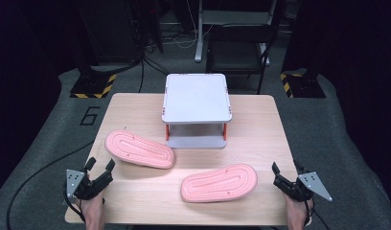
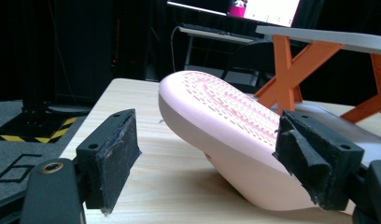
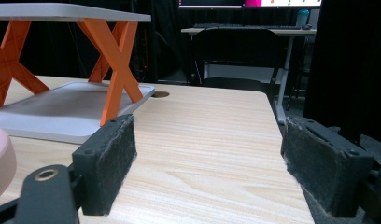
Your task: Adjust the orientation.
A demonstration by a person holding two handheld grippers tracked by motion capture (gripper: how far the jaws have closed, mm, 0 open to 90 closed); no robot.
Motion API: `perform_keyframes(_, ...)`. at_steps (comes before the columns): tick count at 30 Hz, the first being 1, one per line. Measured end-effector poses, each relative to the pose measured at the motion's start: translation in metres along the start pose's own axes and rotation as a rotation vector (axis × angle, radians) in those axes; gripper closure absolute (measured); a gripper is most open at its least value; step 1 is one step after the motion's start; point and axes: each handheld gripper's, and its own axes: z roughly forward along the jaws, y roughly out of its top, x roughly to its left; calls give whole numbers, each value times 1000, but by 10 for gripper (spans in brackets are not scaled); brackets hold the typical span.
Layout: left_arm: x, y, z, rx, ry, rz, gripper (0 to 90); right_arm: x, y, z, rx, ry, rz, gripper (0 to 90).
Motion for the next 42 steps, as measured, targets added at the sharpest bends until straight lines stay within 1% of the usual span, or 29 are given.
perform_keyframes(1, 1, 0, -1, 10, 7, -3, 210, 0, 0, 0, 0, -2, -5, 175)
perform_keyframes(2, 1, 0, -1, 10, 7, -3, 210, 0, 0, 0, 0, -2, -6, 175)
perform_keyframes(4, 3, 0, -1, 0, 23, -6, 210, 0, 0, 0, -2, -3, -7, 175)
perform_keyframes(5, 3, 0, -2, 13, 28, -4, 210, 0, 0, 0, -2, -4, -7, 175)
perform_keyframes(7, 3, 1, -3, 6, 41, 3, 210, 0, -1, 1, -1, 3, 1, 175)
perform_keyframes(8, 2, 1, -2, -7, 41, 2, 211, 0, -1, 1, 1, 7, 3, 175)
perform_keyframes(9, 2, 1, -2, -7, 41, 2, 211, 0, -1, 1, 1, 7, 3, 175)
perform_keyframes(10, 1, 0, -2, 8, 41, 4, 211, 1, 0, 1, -4, 15, 5, 175)
perform_keyframes(15, 2, 0, -2, 17, 40, 5, 212, 1, 3, -2, -10, 40, 8, 170)
perform_keyframes(16, 2, 0, -3, 13, 43, 3, 212, 4, 7, -7, -17, 56, 24, 169)
perform_keyframes(18, 2, 0, -5, 16, 51, 0, 213, 11, 13, -14, -23, 87, 18, 169)
perform_keyframes(20, 2, 0, -6, 9, 56, -7, 214, 20, 19, -21, -27, 129, 11, 169)
perform_keyframes(22, 3, 1, -7, 7, 63, -6, 214, 31, 23, -29, -22, 176, 15, 169)
perform_keyframes(23, 3, 1, -7, 7, 63, -6, 215, 31, 23, -29, -22, 176, 15, 169)
perform_keyframes(25, 4, 1, -8, 11, 69, -7, 214, 41, 22, -35, -15, 229, 24, 169)
perform_keyframes(27, 5, 1, -9, 9, 79, -16, 215, 54, 17, -43, 0, 275, 35, 170)
perform_keyframes(28, 5, 1, -9, 10, 79, -16, 215, 57, 16, -45, 11, 293, 40, 172)
perform_keyframes(29, 5, 1, -9, 10, 79, -16, 215, 60, 14, -47, 15, 298, 36, 173)
perform_keyframes(30, 5, 0, -8, 13, 76, -10, 215, 62, 12, -48, 25, 304, 10, 175)
perform_keyframes(31, 5, 0, -8, 13, 76, -10, 215, 62, 12, -48, 25, 304, 10, 175)
perform_keyframes(33, 3, 0, -7, 16, 70, -6, 214, 68, 9, -48, 60, 330, -18, 178)
perform_keyframes(34, 3, 1, -7, 19, 68, -1, 215, 73, 7, -44, 85, 349, -50, 179)
perform_keyframes(35, 2, 1, -8, 24, 67, -1, 215, 73, 7, -44, 85, 349, -50, 179)
perform_keyframes(36, 2, 1, -8, 24, 70, 0, 216, 75, 8, -39, 75, 359, -37, 179)
perform_keyframes(38, 3, 1, -7, 21, 73, 0, 217, 75, 9, -37, 77, 359, -37, 179)
perform_keyframes(39, 3, 1, -8, 24, 77, -2, 217, 75, 11, -34, 69, 355, -35, 179)
perform_keyframes(40, 4, 1, -7, 25, 78, -6, 218, 76, 13, -27, 77, 354, -39, 180)
perform_keyframes(41, 4, 1, -7, 25, 78, -6, 218, 76, 13, -27, 77, 354, -39, 180)
perform_keyframes(42, 4, 1, -7, 25, 79, -9, 218, 78, 13, -23, 82, 356, -50, 187)
